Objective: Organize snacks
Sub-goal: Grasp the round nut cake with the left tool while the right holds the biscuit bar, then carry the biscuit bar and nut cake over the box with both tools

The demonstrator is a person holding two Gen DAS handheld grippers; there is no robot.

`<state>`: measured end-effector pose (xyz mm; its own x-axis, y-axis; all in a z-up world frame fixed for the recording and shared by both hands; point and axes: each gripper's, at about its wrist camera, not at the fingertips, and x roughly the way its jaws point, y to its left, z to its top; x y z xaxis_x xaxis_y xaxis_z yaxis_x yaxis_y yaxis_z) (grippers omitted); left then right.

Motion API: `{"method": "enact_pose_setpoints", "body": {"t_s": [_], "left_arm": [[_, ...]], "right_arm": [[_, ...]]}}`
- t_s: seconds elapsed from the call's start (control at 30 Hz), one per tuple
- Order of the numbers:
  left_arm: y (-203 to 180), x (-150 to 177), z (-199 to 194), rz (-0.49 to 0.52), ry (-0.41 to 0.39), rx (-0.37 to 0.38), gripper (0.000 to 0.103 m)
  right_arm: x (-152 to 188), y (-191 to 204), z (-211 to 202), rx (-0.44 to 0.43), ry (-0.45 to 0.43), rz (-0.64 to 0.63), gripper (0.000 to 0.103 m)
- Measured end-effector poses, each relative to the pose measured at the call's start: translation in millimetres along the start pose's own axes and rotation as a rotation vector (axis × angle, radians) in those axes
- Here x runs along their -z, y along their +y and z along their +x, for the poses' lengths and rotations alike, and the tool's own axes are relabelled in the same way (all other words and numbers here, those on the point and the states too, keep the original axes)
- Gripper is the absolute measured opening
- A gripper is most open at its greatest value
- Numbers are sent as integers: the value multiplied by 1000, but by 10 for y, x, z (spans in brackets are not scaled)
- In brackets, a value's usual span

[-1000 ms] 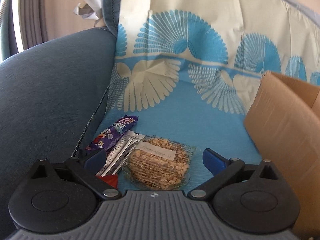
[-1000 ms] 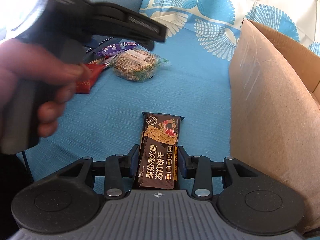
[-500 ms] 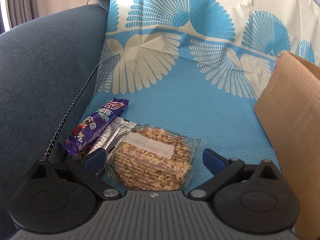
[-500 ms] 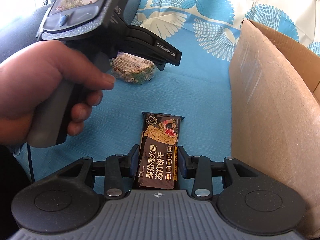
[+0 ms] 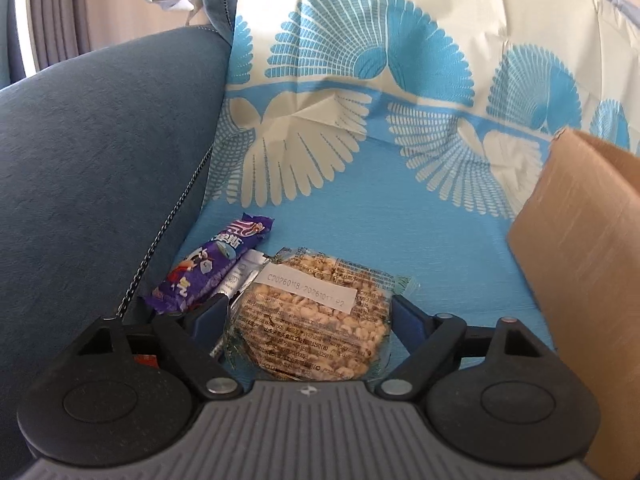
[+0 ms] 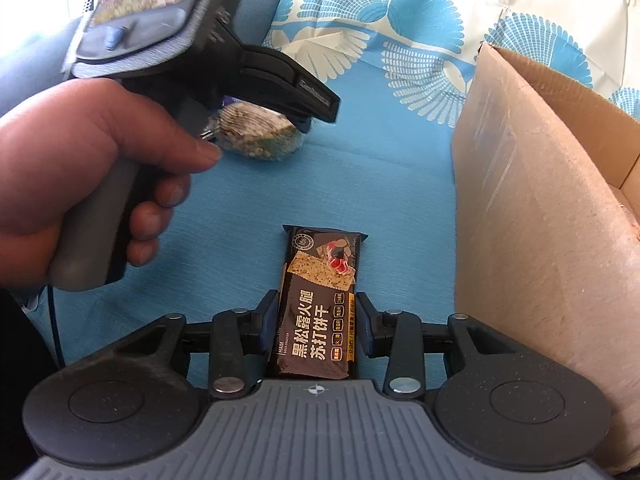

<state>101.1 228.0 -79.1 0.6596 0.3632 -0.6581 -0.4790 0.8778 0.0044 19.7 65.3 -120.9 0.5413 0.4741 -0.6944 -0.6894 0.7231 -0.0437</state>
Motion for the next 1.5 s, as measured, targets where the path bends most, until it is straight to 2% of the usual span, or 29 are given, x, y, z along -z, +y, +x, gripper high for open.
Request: {"method": "enact_pose_setpoints", "body": {"t_s": [0.07, 0.17, 0.23, 0.53, 0.77, 1.03, 1.33, 1.5], "left_arm": [[13, 11, -59, -13, 18, 27, 89], [-12, 43, -51, -10, 87, 82, 89], [-61, 68, -5, 17, 117, 75, 90], [-84, 103, 119, 21, 142, 64, 92], [-29, 61, 96, -6, 130, 60, 87], [178, -44, -200, -104, 42, 78, 86], [326, -175, -698, -189, -100, 99, 86], [240, -264, -969, -184, -171, 109, 86]], "right_arm": [[4, -2, -7, 6, -3, 4, 41], [16, 3, -15, 12, -3, 1, 41], [19, 8, -7, 18, 3, 1, 41], [-28, 22, 65, 26, 13, -3, 41], [1, 44, 54, 28, -6, -9, 41], [-49, 51, -111, 53, -78, -19, 41], [-246, -67, -576, 69, -185, 11, 41], [-437, -298, -895, 61, -255, 67, 41]]}}
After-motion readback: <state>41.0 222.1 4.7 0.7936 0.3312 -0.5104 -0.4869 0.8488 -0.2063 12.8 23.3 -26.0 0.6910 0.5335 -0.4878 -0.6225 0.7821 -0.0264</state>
